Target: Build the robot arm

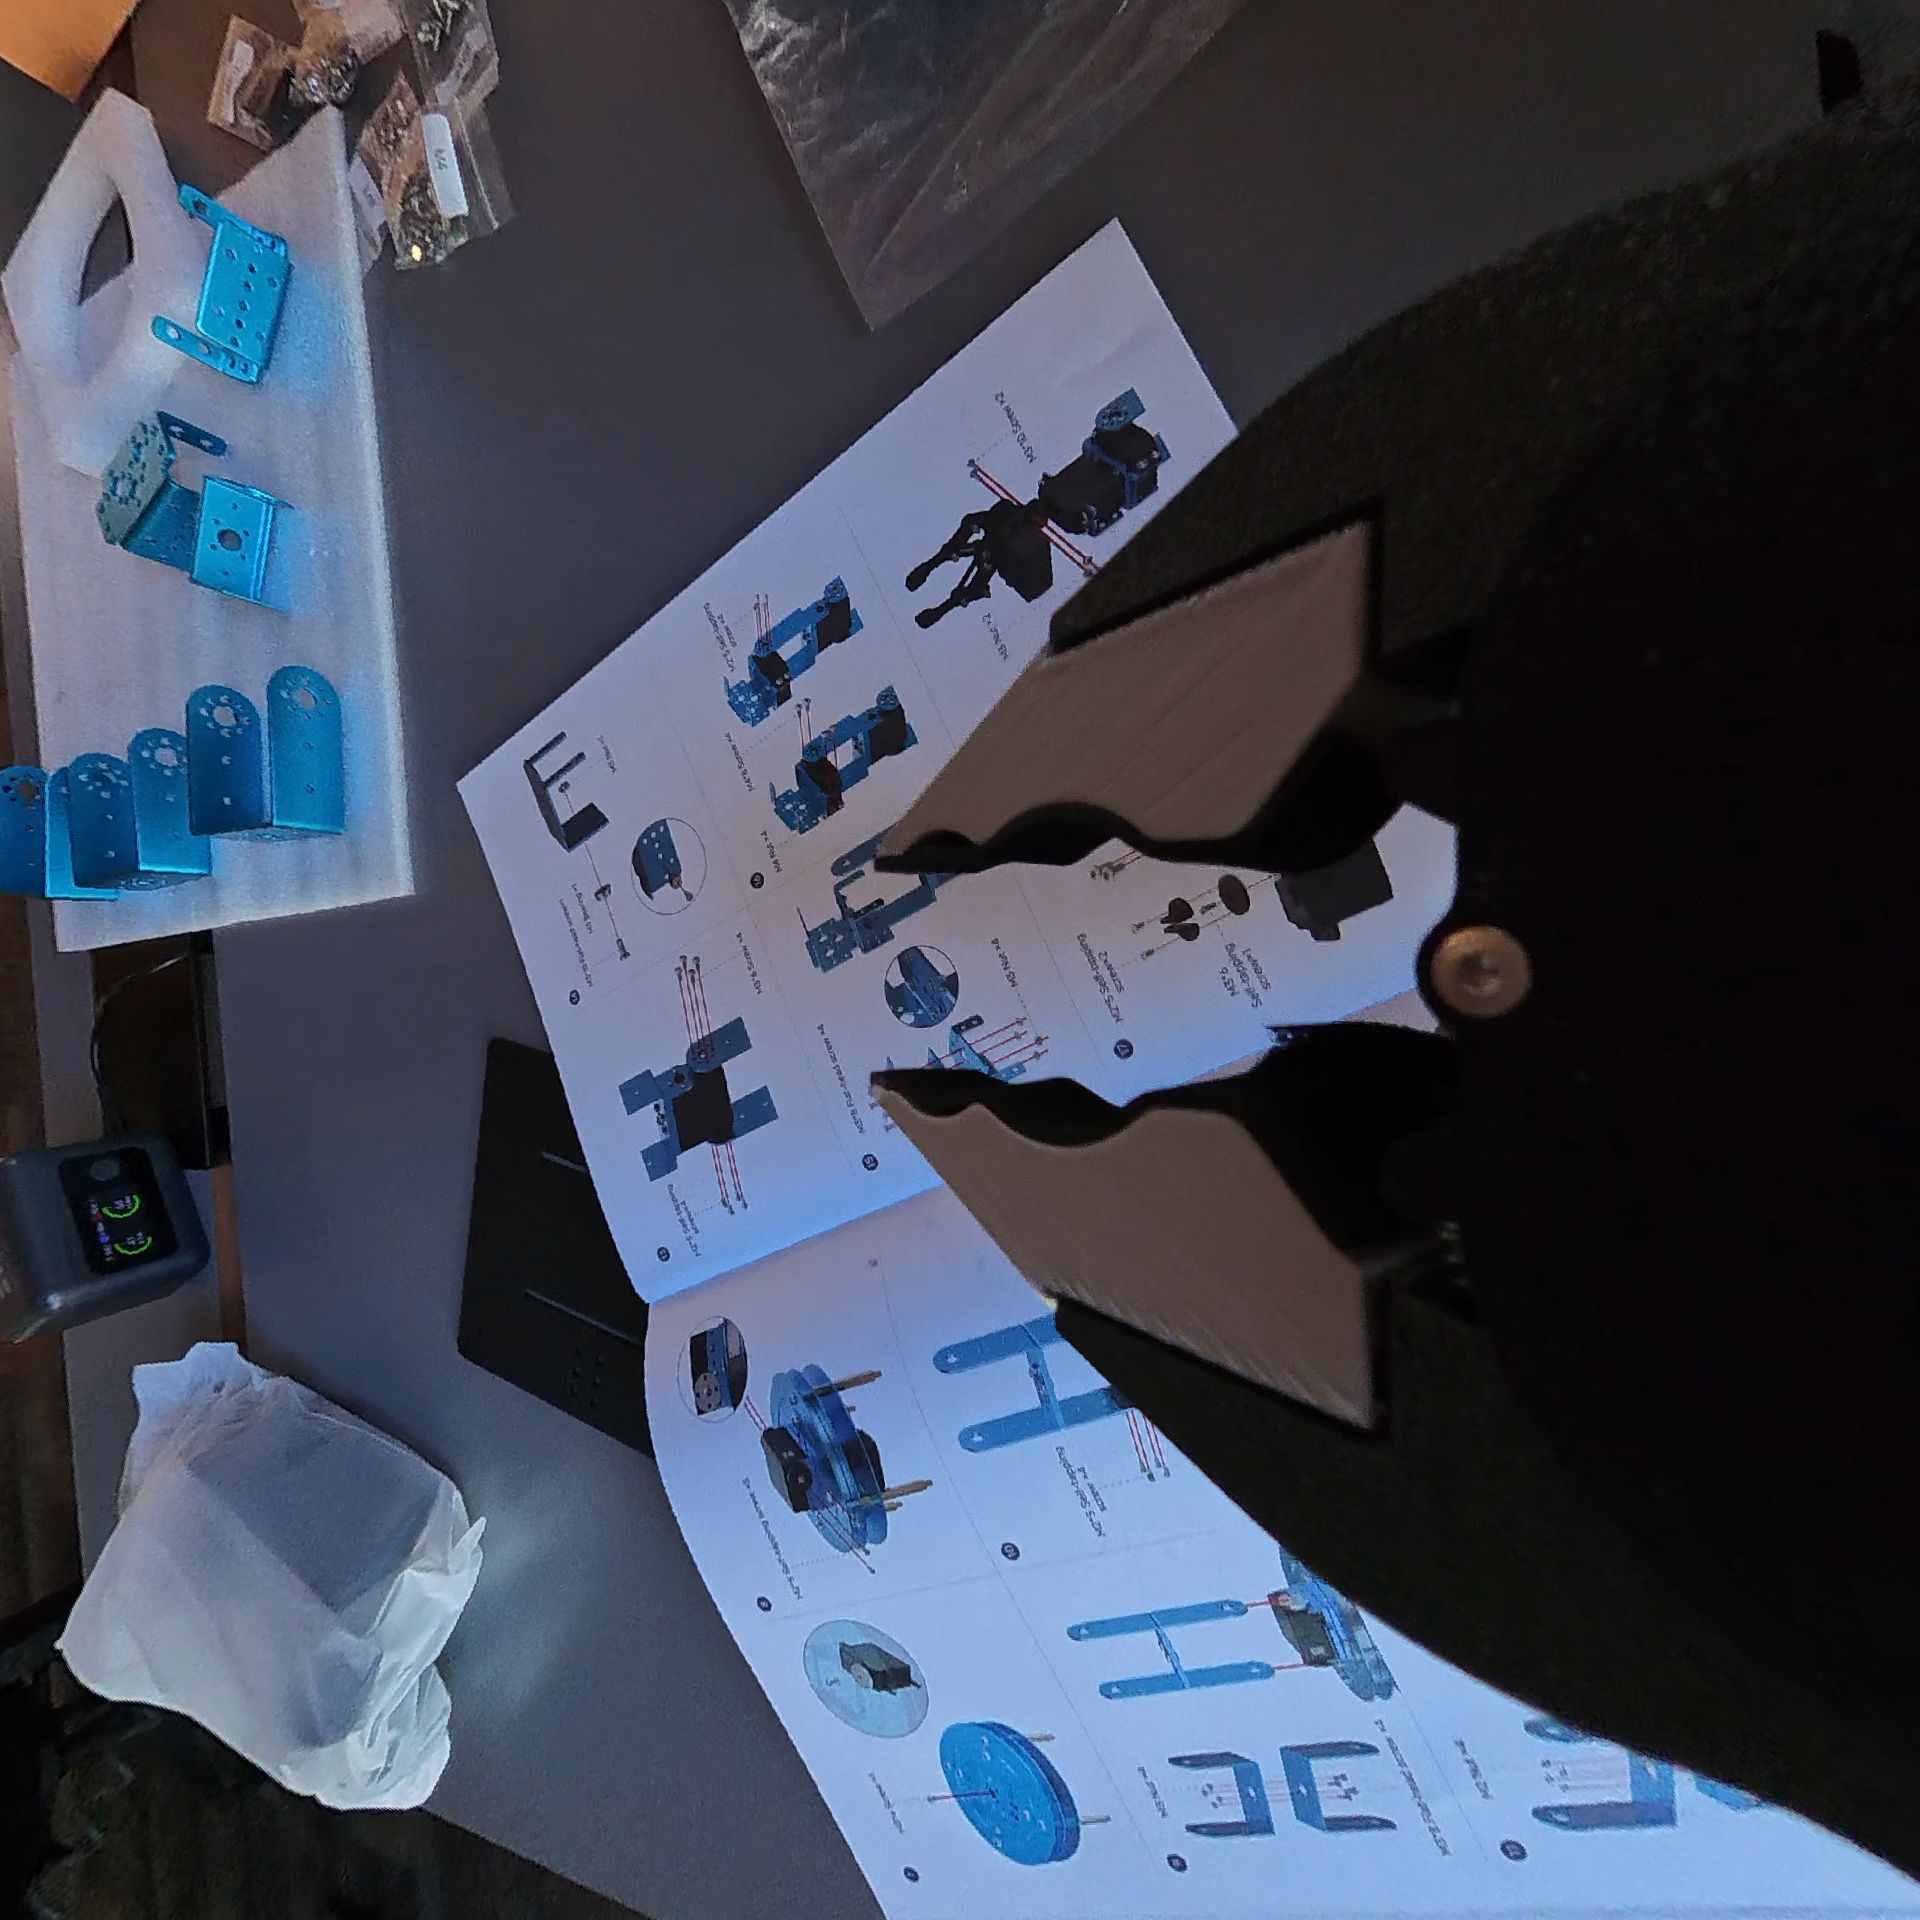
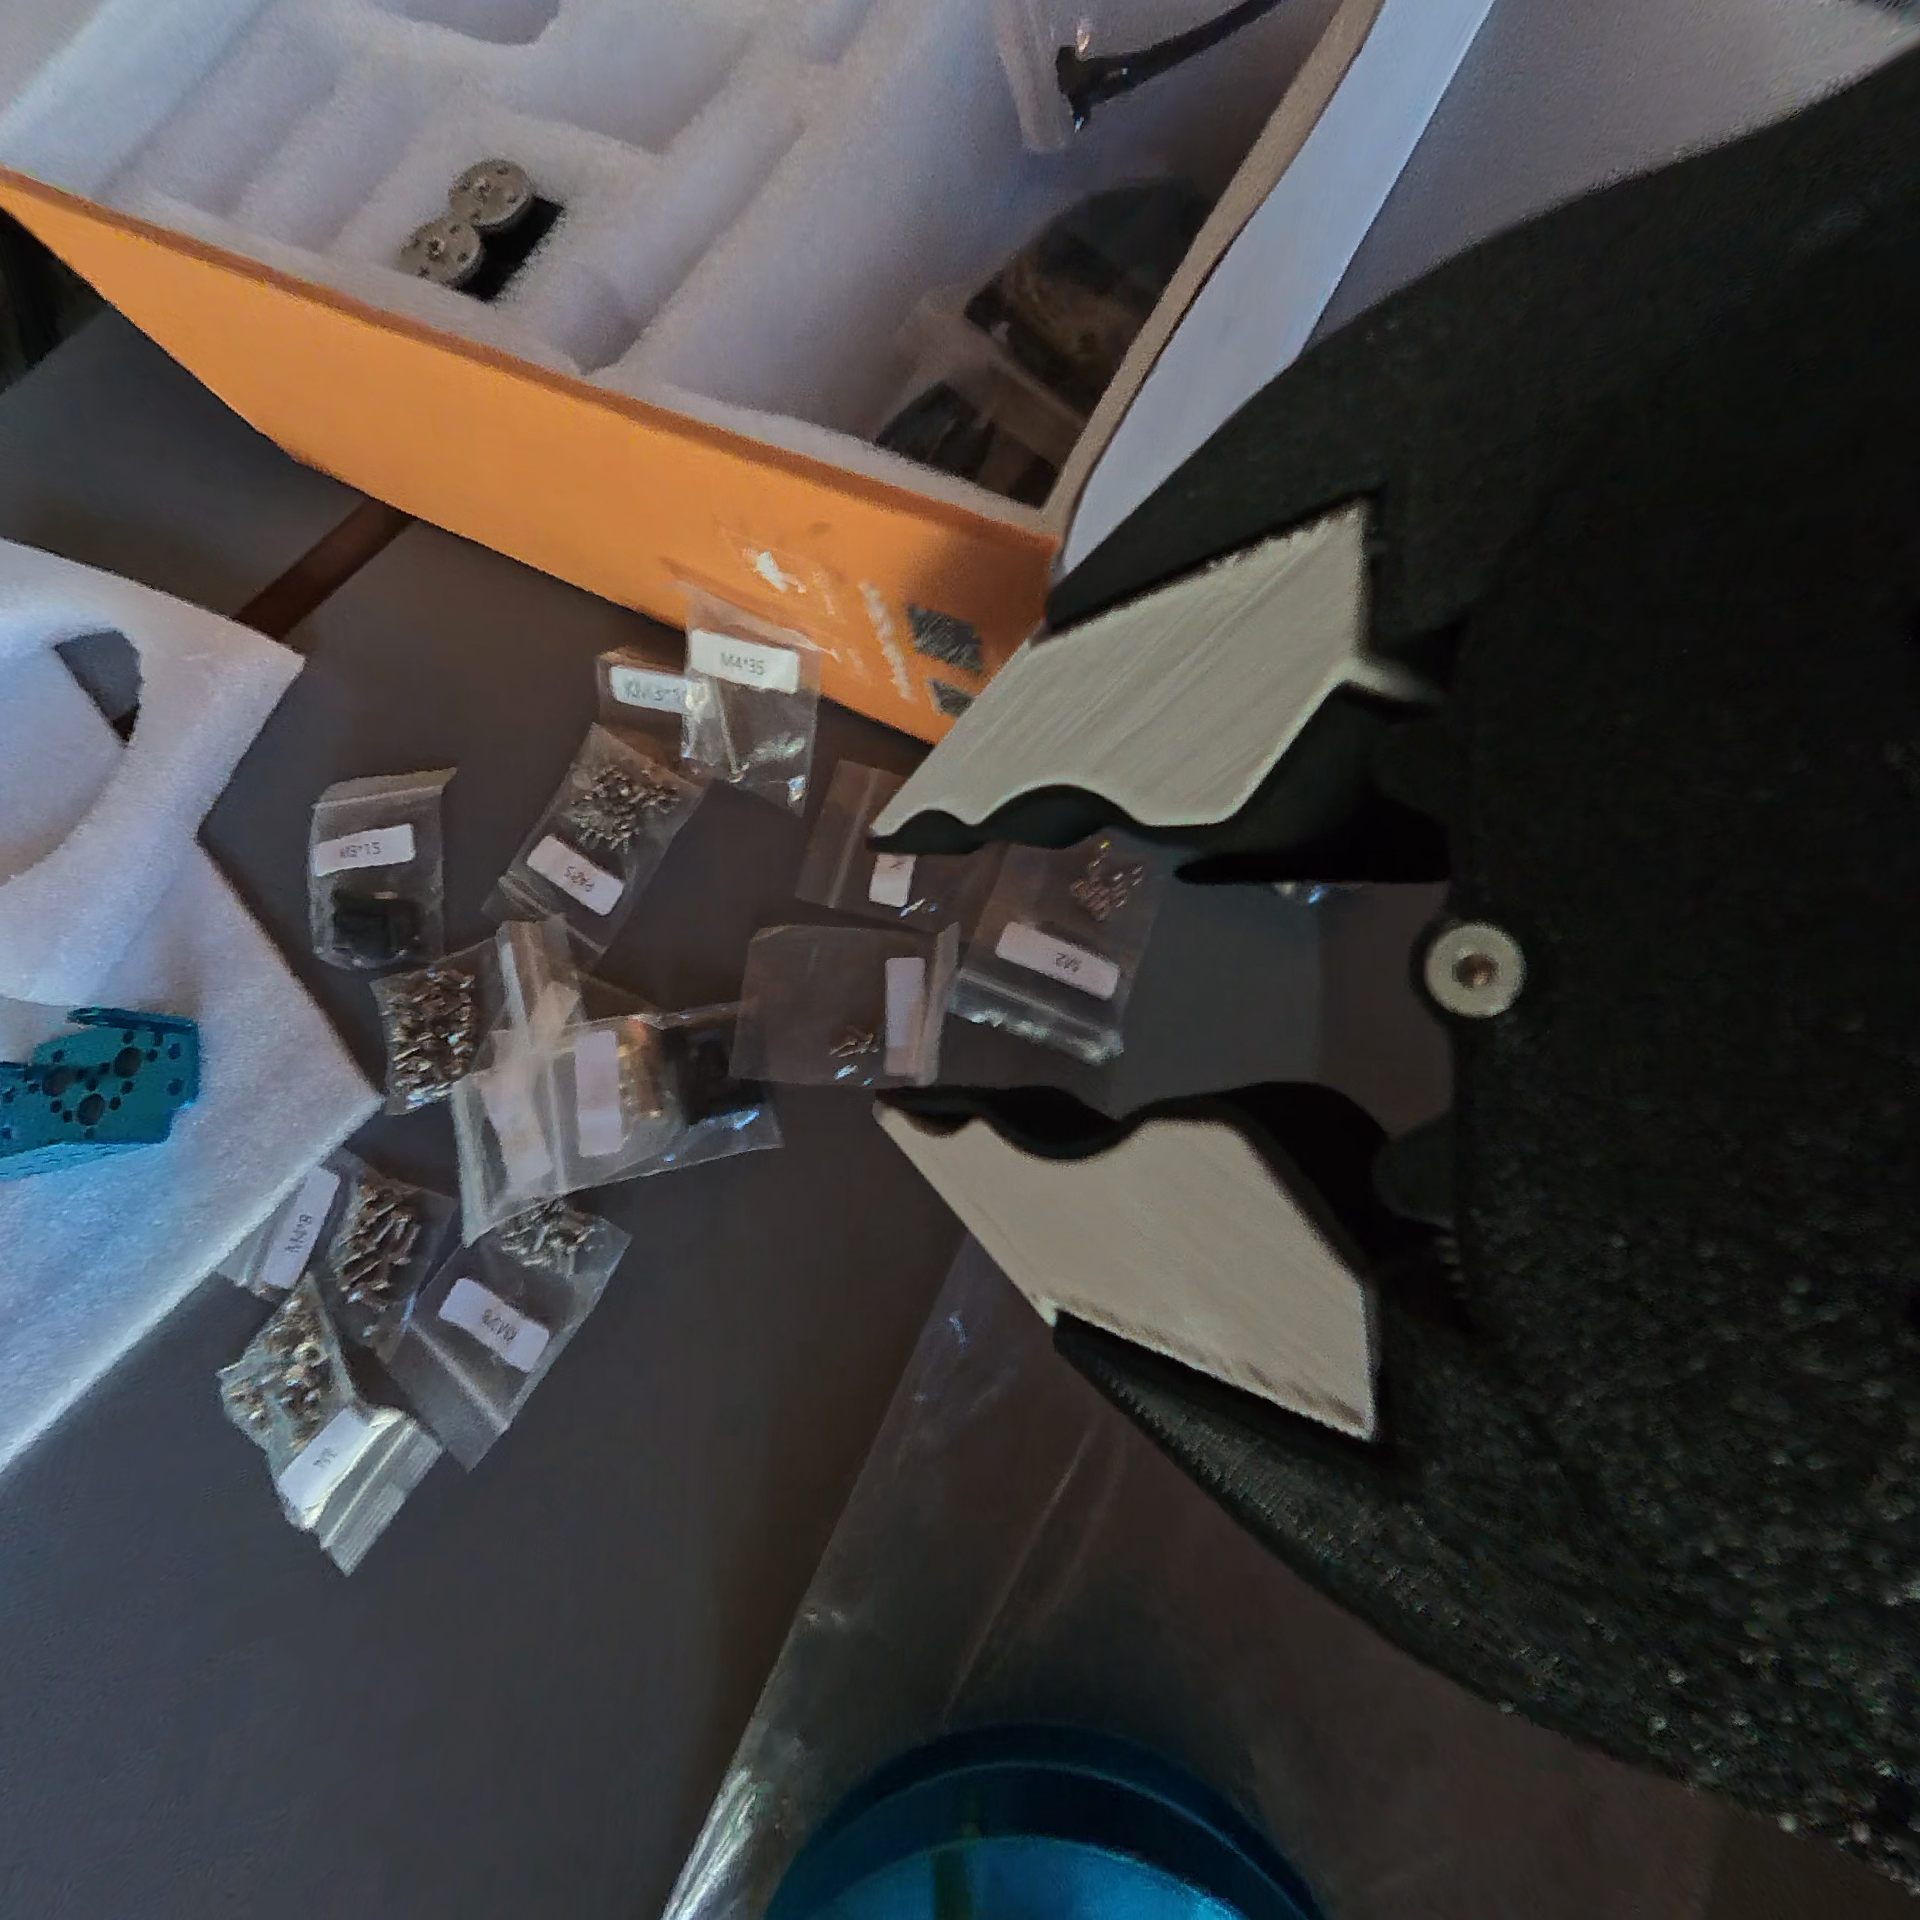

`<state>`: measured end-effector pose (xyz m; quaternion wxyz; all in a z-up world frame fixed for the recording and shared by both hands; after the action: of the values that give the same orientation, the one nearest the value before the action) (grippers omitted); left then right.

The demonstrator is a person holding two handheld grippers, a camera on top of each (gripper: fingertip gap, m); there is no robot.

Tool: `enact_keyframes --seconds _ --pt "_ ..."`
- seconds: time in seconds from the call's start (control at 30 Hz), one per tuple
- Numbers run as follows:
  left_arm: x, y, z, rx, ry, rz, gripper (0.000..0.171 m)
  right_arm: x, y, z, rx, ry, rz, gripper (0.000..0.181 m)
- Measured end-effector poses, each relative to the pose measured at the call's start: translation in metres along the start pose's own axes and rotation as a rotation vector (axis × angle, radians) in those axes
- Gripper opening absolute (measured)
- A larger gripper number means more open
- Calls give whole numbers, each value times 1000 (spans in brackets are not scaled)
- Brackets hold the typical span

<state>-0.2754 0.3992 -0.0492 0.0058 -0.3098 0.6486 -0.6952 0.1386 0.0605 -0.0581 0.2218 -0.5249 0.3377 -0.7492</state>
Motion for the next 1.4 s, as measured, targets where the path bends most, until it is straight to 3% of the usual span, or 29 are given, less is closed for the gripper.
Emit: enact_keyframes --seconds 0.27,0.57,0.73,0.9,1.07,1.2,1.37,1.4 --pt "3 1 -4 17 -2 20 37 -32 -14 -30 -65 -149 157 33" --pt "7 6 4 -5 3 23 37 -68 -30 -60 -19 -342 141 35" --pt "15 9 7 -7 2 47 37 -74 -44 -42 -28 -279 112 31" --pt "19 16 7 23 2 46 37 -64 -32 -20 -39 -132 42 30" --pt "22 11 -5 62 -52 81 37 -55 -11 -17 -114 -156 30 31" --pt "24 7 -10 125 -40 123 37 -65 -13 -22 -80 -164 45 35" --pt "34 6 -2 112 -22 159 37 -59 -4 -29 -64 -215 -32 0" --pt "36 6 -1 113 -15 165 37 -54 0 -32 -58 -234 -41 0"
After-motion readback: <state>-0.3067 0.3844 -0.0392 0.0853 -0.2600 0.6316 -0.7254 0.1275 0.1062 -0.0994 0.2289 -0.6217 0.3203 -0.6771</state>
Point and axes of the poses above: each gripper's, where its closed fingertips meet, x back along the fingers, y out of its underside, z = x × y across the jaws, the point moved 10 cm from there along x, back along the fingers, and after that the axes turned 9 degrees about z, right-handed, at the moved point
